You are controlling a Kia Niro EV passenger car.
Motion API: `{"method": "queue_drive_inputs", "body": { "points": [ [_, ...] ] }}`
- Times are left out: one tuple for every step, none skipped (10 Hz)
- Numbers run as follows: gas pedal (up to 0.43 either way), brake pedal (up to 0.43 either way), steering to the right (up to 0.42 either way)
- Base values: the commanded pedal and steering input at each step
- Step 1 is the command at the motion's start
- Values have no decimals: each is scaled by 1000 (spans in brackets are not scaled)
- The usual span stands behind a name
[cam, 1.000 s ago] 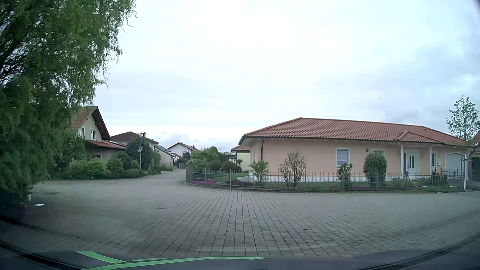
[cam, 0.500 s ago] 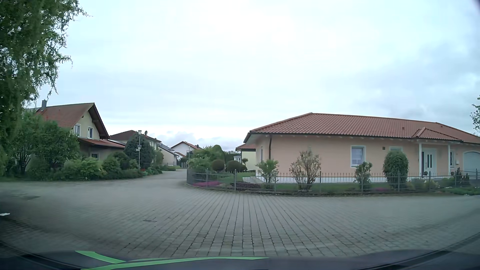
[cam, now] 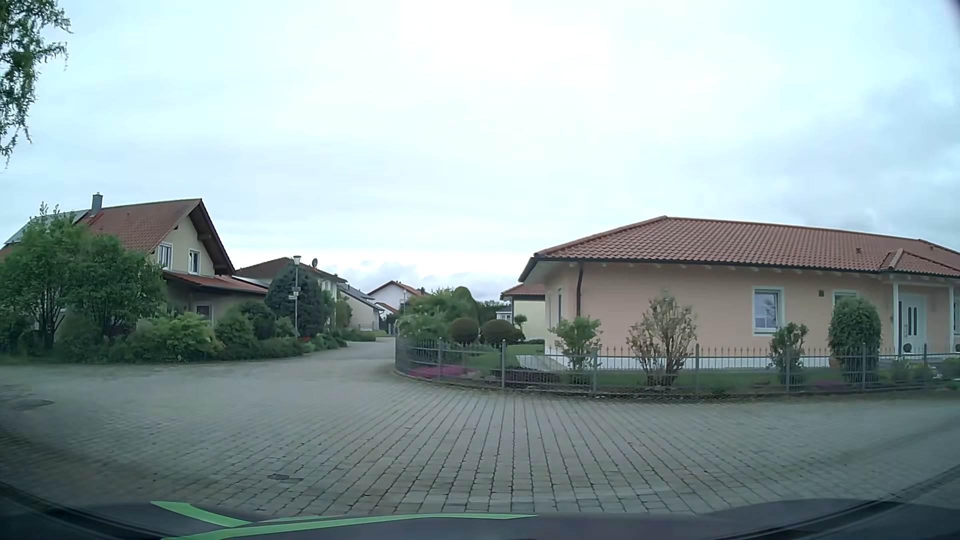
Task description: Follow the waypoints while adhering to traffic rules and regulations
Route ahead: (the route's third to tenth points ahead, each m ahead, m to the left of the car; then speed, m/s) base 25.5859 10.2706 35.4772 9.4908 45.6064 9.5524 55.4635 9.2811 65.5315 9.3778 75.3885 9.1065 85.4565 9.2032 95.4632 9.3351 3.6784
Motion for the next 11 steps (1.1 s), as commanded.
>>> {"method": "queue_drive_inputs", "body": {
  "points": [
    [138, 0, -169],
    [150, 0, -179],
    [169, 0, -189],
    [177, 0, -198],
    [177, 0, -204],
    [177, 0, -205],
    [177, 0, -205],
    [177, 0, -204],
    [189, 0, -200],
    [189, 0, -194],
    [189, 0, -186]
  ]
}}
